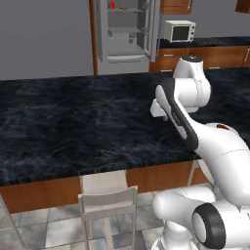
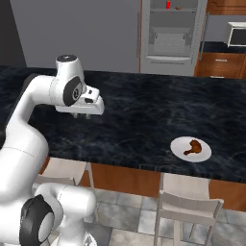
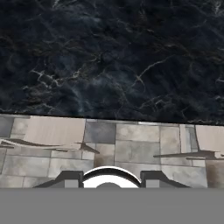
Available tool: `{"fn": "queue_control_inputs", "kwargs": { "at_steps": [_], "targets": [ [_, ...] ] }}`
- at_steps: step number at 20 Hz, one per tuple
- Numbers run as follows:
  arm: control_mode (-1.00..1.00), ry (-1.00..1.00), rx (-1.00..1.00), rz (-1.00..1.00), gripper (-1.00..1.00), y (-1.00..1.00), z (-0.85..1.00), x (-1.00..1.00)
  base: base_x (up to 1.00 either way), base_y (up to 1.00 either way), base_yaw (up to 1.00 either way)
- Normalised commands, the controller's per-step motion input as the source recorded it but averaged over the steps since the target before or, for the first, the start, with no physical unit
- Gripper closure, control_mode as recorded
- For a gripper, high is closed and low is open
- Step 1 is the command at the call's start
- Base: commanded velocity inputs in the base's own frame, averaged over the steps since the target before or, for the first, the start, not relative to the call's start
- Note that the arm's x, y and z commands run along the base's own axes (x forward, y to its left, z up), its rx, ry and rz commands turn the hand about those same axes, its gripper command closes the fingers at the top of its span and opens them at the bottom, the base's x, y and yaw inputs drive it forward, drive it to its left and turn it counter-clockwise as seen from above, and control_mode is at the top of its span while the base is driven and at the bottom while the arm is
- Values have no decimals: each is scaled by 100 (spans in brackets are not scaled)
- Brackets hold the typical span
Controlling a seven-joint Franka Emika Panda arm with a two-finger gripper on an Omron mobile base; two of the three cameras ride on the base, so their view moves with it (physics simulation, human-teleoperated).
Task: Pick the chicken drumstick and bell pepper from their plates and place them in the bowl. Then put the bowl in the fridge.
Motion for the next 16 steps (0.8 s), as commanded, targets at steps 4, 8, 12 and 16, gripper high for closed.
{"fn": "queue_control_inputs", "kwargs": {
  "at_steps": [4,8,12,16],
  "targets": [
    [-100,6,-3,-1,-100,-15,-10,2,0,0,0],
    [-100,0,1,0,-100,-64,-21,0,0,0,0],
    [-100,0,8,0,-100,-82,-24,0,0,0,0],
    [-100,-1,9,0,-100,-87,-27,2,0,0,0]
  ]
}}
